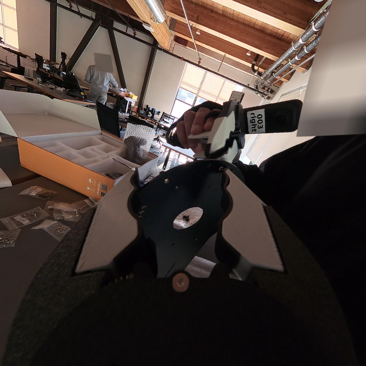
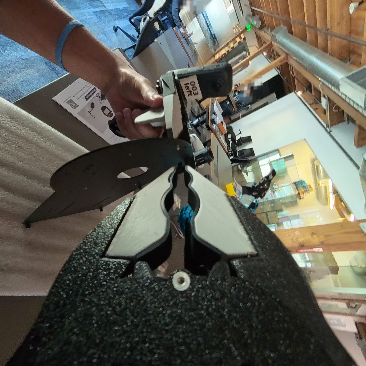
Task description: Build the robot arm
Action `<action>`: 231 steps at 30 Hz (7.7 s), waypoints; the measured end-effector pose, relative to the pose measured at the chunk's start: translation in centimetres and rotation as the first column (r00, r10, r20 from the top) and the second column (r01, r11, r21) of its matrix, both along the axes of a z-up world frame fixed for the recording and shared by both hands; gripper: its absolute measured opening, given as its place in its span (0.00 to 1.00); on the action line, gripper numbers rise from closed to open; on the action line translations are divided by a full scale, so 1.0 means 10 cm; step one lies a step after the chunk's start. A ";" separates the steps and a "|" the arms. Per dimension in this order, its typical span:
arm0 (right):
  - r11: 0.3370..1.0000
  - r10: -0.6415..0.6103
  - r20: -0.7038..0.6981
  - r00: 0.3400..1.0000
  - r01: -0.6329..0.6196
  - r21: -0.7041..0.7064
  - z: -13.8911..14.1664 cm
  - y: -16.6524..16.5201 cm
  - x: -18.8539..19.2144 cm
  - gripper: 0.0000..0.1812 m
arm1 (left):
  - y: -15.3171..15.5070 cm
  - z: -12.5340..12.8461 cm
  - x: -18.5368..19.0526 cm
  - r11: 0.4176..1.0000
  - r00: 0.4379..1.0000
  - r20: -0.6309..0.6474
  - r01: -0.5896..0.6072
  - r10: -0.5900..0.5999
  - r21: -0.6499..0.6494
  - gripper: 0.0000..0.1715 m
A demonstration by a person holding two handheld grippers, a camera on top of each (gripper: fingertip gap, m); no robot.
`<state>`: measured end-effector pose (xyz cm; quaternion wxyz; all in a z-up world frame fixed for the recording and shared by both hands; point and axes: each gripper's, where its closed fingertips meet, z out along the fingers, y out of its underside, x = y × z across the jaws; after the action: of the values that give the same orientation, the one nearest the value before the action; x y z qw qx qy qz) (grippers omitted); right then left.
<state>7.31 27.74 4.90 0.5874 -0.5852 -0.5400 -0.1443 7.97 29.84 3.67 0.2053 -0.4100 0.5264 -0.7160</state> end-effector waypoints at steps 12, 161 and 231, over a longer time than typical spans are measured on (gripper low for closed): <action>0.997 0.076 0.085 0.993 -0.077 0.000 0.02 0.06 -0.14 0.03 | 0.01 0.00 -0.02 1.000 1.000 -0.009 0.003 -0.003 0.004 0.48; 0.729 0.191 -0.026 0.981 -0.159 -0.666 -0.01 -0.17 -0.17 0.28 | -0.02 0.08 -0.06 0.999 0.998 0.069 -0.012 0.009 0.044 0.40; 0.567 0.259 0.206 0.944 0.024 -0.823 -0.32 -0.10 -0.13 0.21 | -0.03 0.06 -0.03 0.997 0.999 0.049 -0.021 0.017 0.079 0.40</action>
<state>6.00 26.73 1.70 0.1695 -0.7218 -0.6671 0.0722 7.67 29.52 4.29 0.2410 -0.3893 0.5455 -0.7020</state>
